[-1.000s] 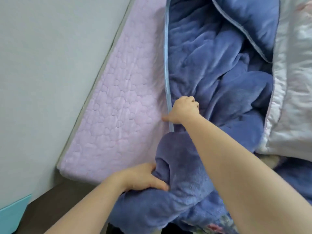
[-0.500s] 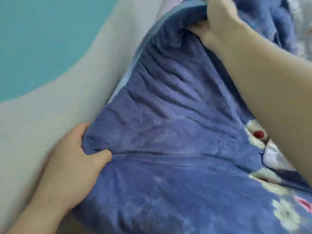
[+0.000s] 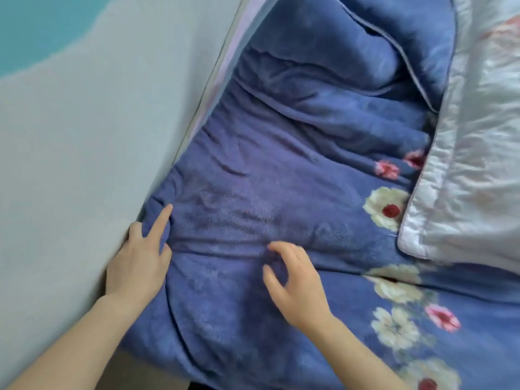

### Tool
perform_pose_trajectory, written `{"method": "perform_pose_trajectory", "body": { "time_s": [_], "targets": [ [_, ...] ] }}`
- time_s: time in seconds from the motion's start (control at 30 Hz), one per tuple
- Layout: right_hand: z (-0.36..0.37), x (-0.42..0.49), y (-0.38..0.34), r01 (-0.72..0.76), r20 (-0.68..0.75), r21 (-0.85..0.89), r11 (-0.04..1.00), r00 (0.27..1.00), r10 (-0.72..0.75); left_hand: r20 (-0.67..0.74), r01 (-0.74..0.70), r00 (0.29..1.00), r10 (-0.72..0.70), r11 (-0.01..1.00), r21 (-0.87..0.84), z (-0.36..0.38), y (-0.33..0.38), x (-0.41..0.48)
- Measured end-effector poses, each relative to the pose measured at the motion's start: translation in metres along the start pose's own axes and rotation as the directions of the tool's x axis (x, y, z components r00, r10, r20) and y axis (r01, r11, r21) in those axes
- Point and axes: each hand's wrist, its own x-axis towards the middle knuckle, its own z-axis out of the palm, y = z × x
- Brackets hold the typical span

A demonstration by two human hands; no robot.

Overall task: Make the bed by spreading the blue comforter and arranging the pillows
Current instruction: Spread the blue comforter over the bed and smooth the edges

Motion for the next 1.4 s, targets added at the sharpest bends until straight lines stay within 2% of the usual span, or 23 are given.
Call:
{"method": "perform_pose_trajectory", "body": {
  "time_s": [0.1, 0.2, 0.3, 0.33, 0.4, 0.47, 0.53, 0.57, 0.63, 0.7, 0.73, 0.8, 0.87, 0.97, 1.17, 1.3, 1.4],
  "targets": [
    [-0.009, -0.070, 0.047, -0.001, 0.016, -0.258, 0.966, 1.000, 0.005, 0.041, 0.056, 0.998, -0.048, 0.972, -0.230, 0.005, -0.009, -0.024],
    [-0.016, -0.128, 0.078, -0.052, -0.001, -0.432, 0.900, 0.998, 0.057, 0.079, 0.209, 0.978, -0.195, 0.854, -0.477, 0.014, -0.026, -0.063],
    [-0.017, -0.174, 0.110, -0.088, 0.000, -0.551, 0.830, 0.994, 0.106, 0.123, 0.313, 0.946, -0.299, 0.756, -0.575, 0.027, -0.042, -0.109],
    [-0.016, -0.184, 0.122, -0.109, 0.000, -0.575, 0.811, 0.991, 0.133, 0.146, 0.333, 0.941, -0.304, 0.769, -0.546, 0.033, -0.046, -0.123],
    [-0.016, -0.198, 0.140, -0.159, -0.042, -0.589, 0.792, 0.985, 0.166, 0.150, 0.294, 0.955, -0.254, 0.874, -0.388, 0.044, -0.051, -0.145],
    [-0.017, -0.196, 0.141, -0.194, -0.042, -0.570, 0.798, 0.977, 0.208, 0.067, 0.153, 0.987, -0.145, 0.977, -0.151, 0.044, -0.055, -0.151],
    [-0.016, -0.191, 0.134, -0.198, -0.003, -0.488, 0.850, 0.974, 0.226, -0.029, 0.032, 0.999, -0.030, 0.997, 0.066, 0.037, -0.067, -0.153],
    [-0.016, -0.192, 0.132, -0.200, 0.062, -0.441, 0.875, 0.966, 0.252, -0.042, 0.045, 0.998, -0.040, 0.990, 0.134, 0.034, -0.076, -0.155],
    [-0.023, -0.201, 0.127, -0.219, 0.265, -0.360, 0.907, 0.908, 0.325, 0.036, 0.142, 0.987, -0.155, 0.961, 0.237, 0.036, -0.092, -0.164],
    [-0.033, -0.204, 0.129, -0.197, 0.371, -0.415, 0.888, 0.855, 0.363, 0.152, 0.204, 0.956, -0.249, 0.943, 0.261, 0.048, -0.090, -0.171],
    [-0.036, -0.199, 0.129, -0.193, 0.376, -0.456, 0.869, 0.843, 0.385, 0.192, 0.223, 0.943, -0.272, 0.944, 0.242, 0.053, -0.082, -0.171],
    [-0.037, -0.177, 0.121, -0.247, 0.316, -0.417, 0.875, 0.863, 0.394, 0.223, 0.260, 0.926, -0.303, 0.944, 0.205, 0.055, -0.063, -0.162],
    [-0.035, -0.153, 0.109, -0.316, 0.213, -0.323, 0.892, 0.894, 0.394, 0.190, 0.252, 0.936, -0.295, 0.942, 0.221, 0.048, -0.047, -0.145],
    [-0.035, -0.119, 0.091, -0.334, 0.090, -0.239, 0.912, 0.927, 0.363, 0.086, 0.180, 0.976, -0.200, 0.964, 0.194, 0.021, -0.015, -0.111],
    [-0.044, -0.005, 0.057, -0.225, 0.032, -0.196, 0.954, 0.971, 0.236, -0.078, 0.022, 0.996, -0.029, 0.996, -0.089, -0.001, 0.041, -0.021],
    [-0.047, 0.104, 0.023, -0.161, -0.017, -0.194, 0.968, 0.987, 0.161, -0.211, -0.150, 0.970, 0.122, 0.982, -0.118, -0.006, 0.059, 0.060],
    [-0.044, 0.181, -0.007, -0.096, -0.045, -0.206, 0.974, 0.995, 0.089, -0.196, -0.199, 0.967, 0.163, 0.964, -0.176, -0.004, 0.073, 0.108]
  ]
}}
